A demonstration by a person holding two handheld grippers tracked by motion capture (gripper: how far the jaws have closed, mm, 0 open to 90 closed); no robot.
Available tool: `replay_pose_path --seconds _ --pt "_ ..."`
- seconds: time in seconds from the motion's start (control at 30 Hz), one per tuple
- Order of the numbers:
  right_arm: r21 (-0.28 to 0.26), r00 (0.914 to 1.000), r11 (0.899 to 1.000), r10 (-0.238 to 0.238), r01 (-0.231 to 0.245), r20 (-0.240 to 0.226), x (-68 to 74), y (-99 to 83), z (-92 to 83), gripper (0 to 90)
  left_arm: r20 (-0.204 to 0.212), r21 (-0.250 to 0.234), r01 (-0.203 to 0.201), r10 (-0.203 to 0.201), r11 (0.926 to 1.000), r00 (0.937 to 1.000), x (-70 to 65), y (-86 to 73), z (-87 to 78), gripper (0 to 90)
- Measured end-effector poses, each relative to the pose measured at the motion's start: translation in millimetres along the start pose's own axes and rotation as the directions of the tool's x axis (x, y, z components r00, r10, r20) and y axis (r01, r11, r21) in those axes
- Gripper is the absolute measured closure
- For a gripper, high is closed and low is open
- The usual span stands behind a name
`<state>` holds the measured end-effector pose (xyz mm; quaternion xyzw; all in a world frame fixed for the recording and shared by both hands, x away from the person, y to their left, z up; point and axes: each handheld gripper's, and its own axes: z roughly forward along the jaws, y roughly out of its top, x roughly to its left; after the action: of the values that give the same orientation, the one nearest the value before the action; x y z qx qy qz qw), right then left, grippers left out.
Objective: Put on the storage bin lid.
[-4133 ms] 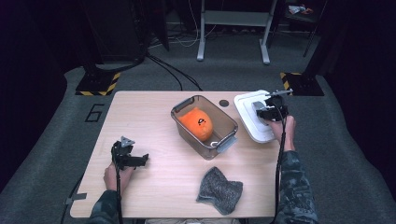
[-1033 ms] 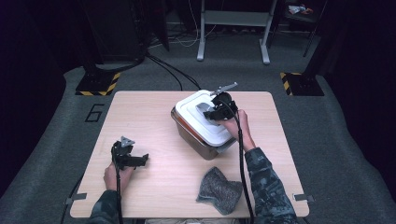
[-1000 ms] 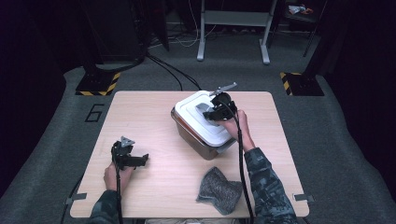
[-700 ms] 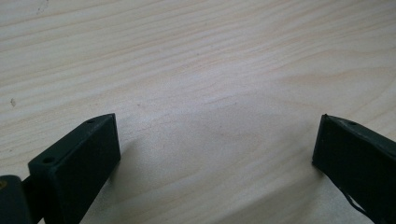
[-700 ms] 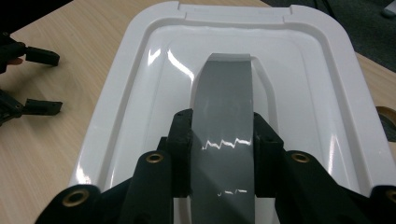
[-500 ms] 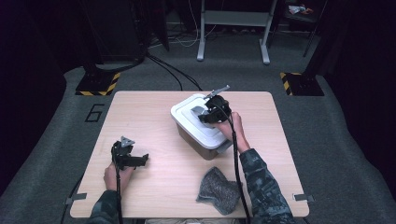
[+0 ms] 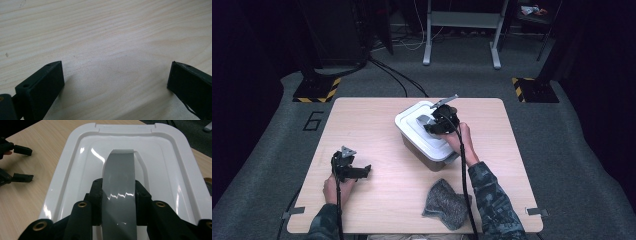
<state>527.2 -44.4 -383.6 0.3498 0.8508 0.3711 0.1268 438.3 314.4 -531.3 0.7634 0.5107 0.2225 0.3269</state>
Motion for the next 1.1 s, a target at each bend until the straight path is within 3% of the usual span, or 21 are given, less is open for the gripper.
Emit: replay_pose_path --seconds 0.13,0.2,0.37,0.5,0.6,0.73,0.93,1.1 --pt "-0.003 0.9999 1.0 -0.014 0.014 0.004 -0.1 -0.4 0.5 66.4 0.0 0.0 0.0 0.0 1.0 1.0 0.0 0.0 0.0 0.3" --pt "-0.003 1.0 1.0 0.001 -0.001 -0.001 0.6 -0.4 1.2 65.6 0.0 0.0 0.0 0.0 1.0 1.0 0.0 0.0 0.0 0.3" --pt "0.004 0.9998 1.0 -0.014 0.014 0.013 -0.2 0.7 1.7 56.7 0.0 0.0 0.0 0.0 1.0 1.0 0.0 0.0 0.0 0.3" --pt "0.022 0.9993 0.999 -0.035 0.034 0.015 0.1 2.7 -0.9 39.0 0.0 0.0 0.0 0.0 1.0 1.0 0.0 0.0 0.0 0.3" --pt "0.006 0.9996 1.0 -0.014 0.014 0.025 2.4 3.3 -6.1 25.0 0.0 0.0 0.0 0.0 1.0 1.0 0.0 0.0 0.0 0.3" --pt "-0.017 0.9985 0.999 -0.036 0.037 0.042 1.0 4.3 -16.3 14.0 0.0 0.0 -0.001 0.001 1.0 1.0 0.1 0.0 0.0 0.3" --pt "-0.06 0.9963 0.997 -0.045 0.05 0.073 -4.3 2.0 -36.2 7.9 0.001 0.0 -0.001 0.001 1.0 1.0 0.1 0.1 0.1 0.3" --pt "-0.086 0.9945 0.996 -0.018 0.027 0.103 -13.4 -3.7 -51.0 5.8 0.001 0.0 -0.001 0.001 1.0 1.0 0.1 0.1 0.1 0.3"
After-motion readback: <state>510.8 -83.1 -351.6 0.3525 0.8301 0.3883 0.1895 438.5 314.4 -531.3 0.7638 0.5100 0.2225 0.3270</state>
